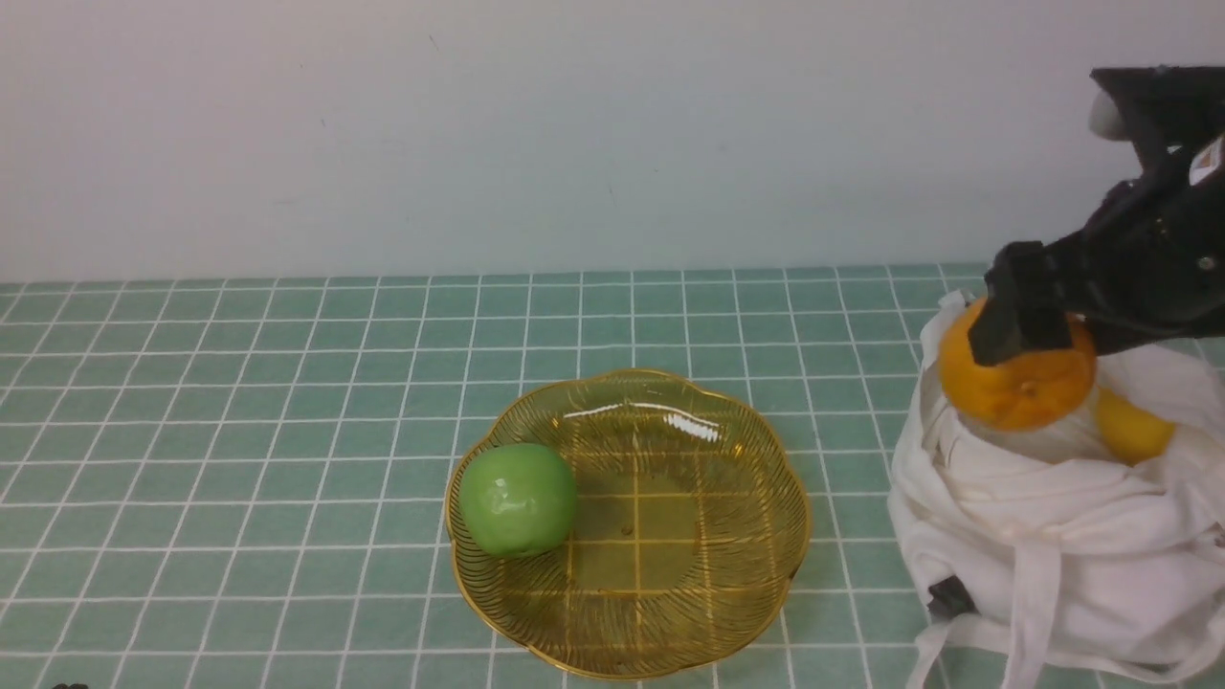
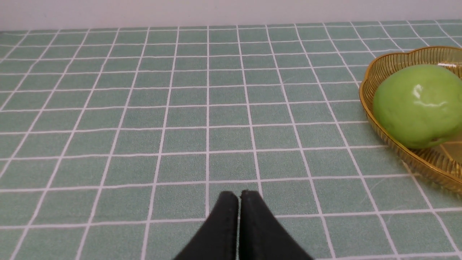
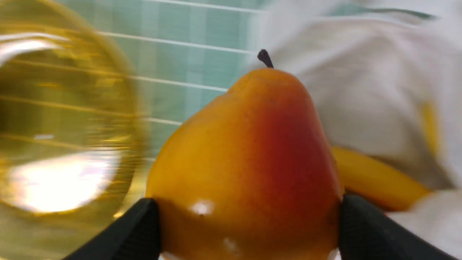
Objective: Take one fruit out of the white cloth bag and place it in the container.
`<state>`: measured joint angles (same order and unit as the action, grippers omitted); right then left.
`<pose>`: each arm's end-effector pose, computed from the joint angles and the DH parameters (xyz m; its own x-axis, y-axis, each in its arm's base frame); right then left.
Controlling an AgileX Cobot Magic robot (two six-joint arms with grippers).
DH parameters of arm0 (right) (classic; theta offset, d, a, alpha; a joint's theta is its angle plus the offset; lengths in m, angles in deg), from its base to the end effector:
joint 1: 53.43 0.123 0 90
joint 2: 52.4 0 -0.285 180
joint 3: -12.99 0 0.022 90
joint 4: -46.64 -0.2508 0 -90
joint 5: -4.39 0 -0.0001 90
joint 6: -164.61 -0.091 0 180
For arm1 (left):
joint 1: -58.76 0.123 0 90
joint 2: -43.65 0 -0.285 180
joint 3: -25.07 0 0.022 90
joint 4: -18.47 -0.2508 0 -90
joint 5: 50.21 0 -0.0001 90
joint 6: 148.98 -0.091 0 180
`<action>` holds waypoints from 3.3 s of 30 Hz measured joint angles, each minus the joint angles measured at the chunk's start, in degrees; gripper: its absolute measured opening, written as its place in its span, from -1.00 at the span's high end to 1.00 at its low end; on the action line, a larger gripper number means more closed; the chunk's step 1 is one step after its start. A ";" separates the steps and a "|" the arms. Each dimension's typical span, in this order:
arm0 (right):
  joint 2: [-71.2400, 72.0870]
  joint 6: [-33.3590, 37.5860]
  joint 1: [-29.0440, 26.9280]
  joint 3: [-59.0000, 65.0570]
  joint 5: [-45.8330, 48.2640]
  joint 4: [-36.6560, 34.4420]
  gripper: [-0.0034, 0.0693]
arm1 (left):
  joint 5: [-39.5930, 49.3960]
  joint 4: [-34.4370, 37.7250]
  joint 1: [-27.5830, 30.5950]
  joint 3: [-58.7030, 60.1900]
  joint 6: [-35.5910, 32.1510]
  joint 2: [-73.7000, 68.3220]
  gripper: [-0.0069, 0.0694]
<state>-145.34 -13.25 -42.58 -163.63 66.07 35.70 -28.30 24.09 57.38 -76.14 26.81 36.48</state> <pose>0.2922 0.0715 0.3189 -0.9198 -0.1220 -0.3728 -0.1988 0.9643 0.1748 0.0523 -0.0046 0.1703 -0.3062 -0.0102 -0.9519 0.0535 0.9982 -0.0279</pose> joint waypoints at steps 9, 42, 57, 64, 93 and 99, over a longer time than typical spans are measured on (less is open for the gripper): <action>-7.11 12.43 11.80 0.00 -7.49 -17.02 -0.68 | 0.00 0.00 0.00 0.00 0.00 0.00 0.84; 11.50 5.19 17.75 -2.84 -11.98 -1.66 0.72 | 0.00 0.00 0.00 0.00 0.00 0.00 0.84; 57.82 -7.86 17.75 29.52 -28.53 15.24 0.94 | 0.00 0.00 0.00 0.00 0.00 0.00 0.84; 71.28 -7.86 17.75 40.87 -39.56 15.61 0.94 | 0.00 0.00 0.00 0.00 0.00 0.00 0.84; 74.65 -7.86 6.94 50.89 -42.39 16.66 0.94 | 0.00 0.00 0.00 0.00 0.00 0.00 0.84; 77.97 -7.86 -10.62 66.08 -42.51 18.63 0.94 | 0.00 0.00 0.00 0.00 0.00 0.00 0.84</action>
<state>-67.36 -21.11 -53.20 -97.55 23.56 54.33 -28.30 24.09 57.38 -76.14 26.81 36.48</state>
